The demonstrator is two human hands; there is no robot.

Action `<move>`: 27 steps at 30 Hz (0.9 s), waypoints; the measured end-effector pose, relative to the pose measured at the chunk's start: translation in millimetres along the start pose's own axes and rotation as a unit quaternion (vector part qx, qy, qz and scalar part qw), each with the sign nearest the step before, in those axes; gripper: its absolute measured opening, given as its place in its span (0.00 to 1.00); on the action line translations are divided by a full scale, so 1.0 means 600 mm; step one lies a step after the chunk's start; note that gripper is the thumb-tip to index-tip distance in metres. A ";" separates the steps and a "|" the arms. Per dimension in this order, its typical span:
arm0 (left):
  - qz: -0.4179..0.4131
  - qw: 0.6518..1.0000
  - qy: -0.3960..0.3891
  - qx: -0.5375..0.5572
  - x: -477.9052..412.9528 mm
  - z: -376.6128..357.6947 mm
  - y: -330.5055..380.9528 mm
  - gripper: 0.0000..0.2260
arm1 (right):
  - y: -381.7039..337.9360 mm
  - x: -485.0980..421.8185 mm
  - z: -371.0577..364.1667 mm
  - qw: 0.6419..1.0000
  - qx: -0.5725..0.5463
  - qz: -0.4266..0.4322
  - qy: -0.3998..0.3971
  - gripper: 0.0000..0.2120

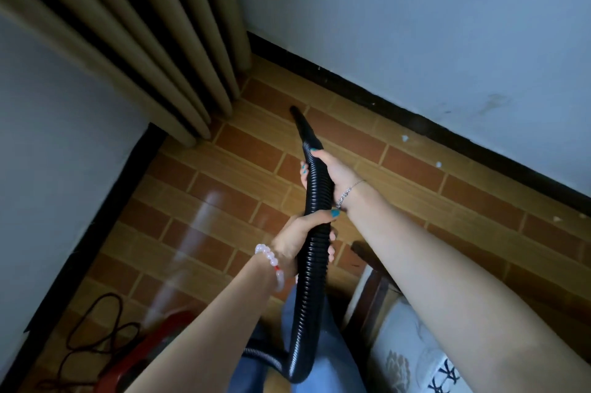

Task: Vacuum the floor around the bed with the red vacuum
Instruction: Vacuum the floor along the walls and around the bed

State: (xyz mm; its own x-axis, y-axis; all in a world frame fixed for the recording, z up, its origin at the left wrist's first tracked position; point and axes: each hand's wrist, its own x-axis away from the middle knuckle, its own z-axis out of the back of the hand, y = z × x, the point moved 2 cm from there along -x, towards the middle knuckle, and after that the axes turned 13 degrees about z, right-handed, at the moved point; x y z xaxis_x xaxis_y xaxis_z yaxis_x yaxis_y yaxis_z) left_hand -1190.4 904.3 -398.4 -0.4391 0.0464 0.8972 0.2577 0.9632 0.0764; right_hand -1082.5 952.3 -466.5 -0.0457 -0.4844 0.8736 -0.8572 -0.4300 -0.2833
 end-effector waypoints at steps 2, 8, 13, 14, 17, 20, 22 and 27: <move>0.013 1.000 -0.001 0.003 0.006 -0.016 -0.007 0.06 | -0.007 0.020 0.006 1.000 -0.008 0.006 -0.005 0.10; -0.003 0.987 0.104 -0.125 0.009 -0.054 -0.007 0.06 | -0.031 0.056 0.044 0.998 -0.006 0.011 0.054 0.11; 0.001 0.963 0.136 -0.234 -0.001 -0.086 -0.020 0.06 | -0.037 0.074 0.094 0.995 0.037 0.005 0.094 0.11; 0.001 0.959 0.138 -0.249 -0.002 -0.092 -0.025 0.06 | -0.039 0.077 0.105 0.994 0.041 0.002 0.101 0.11; 0.001 0.949 0.149 -0.278 -0.006 -0.113 -0.035 0.05 | -0.043 0.085 0.132 0.993 0.032 0.005 0.110 0.11; -0.005 0.932 0.172 -0.319 -0.015 -0.132 -0.040 0.04 | -0.053 0.093 0.152 0.992 0.012 0.024 0.124 0.09; -0.014 0.912 0.189 -0.363 -0.023 -0.141 -0.040 0.04 | -0.063 0.100 0.163 0.991 -0.002 0.034 0.133 0.08; -0.040 0.848 0.227 -0.477 -0.048 -0.168 -0.023 0.05 | -0.090 0.102 0.191 0.985 -0.011 0.054 0.161 0.08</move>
State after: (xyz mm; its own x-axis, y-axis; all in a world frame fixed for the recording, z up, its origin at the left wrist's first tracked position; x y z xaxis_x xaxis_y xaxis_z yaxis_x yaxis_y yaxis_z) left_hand -1094.6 862.9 -381.4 -0.1661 -0.3244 0.9312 0.9174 0.2956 0.2666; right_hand -980.2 858.2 -443.0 -0.2947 -0.2583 0.9200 -0.8491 -0.3709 -0.3761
